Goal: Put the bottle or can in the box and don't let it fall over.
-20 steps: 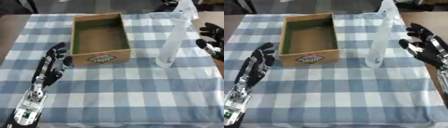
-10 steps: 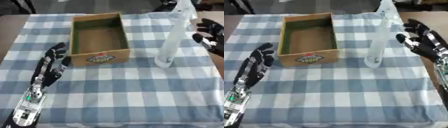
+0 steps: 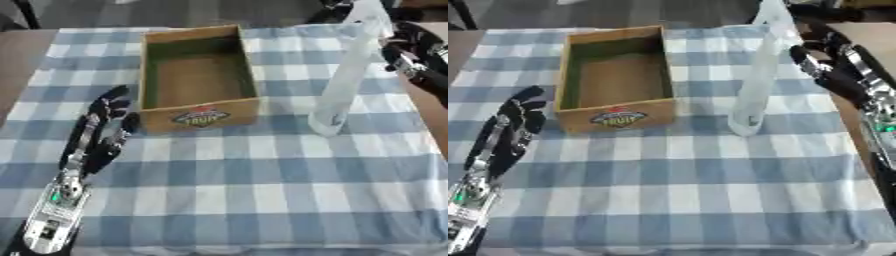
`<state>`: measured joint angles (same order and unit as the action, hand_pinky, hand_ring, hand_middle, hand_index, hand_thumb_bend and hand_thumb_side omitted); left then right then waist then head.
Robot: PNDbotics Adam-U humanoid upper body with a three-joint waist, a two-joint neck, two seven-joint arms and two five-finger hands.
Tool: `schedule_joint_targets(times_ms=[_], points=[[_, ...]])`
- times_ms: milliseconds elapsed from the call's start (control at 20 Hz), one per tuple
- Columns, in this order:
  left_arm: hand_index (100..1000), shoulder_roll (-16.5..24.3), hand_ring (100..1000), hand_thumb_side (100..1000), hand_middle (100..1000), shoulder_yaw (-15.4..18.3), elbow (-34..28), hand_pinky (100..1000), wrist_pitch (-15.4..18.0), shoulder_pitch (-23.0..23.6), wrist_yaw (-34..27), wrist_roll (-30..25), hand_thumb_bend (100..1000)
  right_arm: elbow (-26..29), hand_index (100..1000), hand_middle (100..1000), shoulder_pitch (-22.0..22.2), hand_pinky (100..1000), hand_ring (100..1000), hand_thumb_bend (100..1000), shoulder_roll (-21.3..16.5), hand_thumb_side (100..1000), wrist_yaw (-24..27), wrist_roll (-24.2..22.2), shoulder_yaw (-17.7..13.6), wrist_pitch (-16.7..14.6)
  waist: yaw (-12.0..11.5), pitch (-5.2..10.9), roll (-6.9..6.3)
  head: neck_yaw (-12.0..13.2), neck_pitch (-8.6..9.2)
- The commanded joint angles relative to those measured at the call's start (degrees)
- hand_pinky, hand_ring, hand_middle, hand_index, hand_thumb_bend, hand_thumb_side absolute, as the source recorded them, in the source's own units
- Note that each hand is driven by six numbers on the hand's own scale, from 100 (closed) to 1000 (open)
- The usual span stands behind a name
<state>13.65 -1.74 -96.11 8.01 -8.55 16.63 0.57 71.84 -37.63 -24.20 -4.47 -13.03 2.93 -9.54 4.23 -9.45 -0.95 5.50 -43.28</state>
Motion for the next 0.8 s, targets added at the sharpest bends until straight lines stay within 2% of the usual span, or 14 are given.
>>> schedule_joint_targets(times_ms=[50, 800], points=[[943, 0.5, 830, 866, 864, -0.1, -1.2, 836, 0.1, -0.7, -0.5, -0.2, 600, -0.1, 1000, 887, -1.7, 686, 918, 389, -0.5, 651, -0.4, 0.0, 0.1, 0.0, -0.2, 0.81, 0.07, -0.3, -0.17], [944, 0.3, 830, 868, 865, -0.4, -1.3, 837, 0.2, -1.1, -0.6, -0.7, 595, -2.7, 1000, 885, -4.2, 685, 917, 391, 1.3, 655, -2.0, -0.7, 0.7, -0.4, -1.4, 0.77, -0.2, -1.1, -0.07]])
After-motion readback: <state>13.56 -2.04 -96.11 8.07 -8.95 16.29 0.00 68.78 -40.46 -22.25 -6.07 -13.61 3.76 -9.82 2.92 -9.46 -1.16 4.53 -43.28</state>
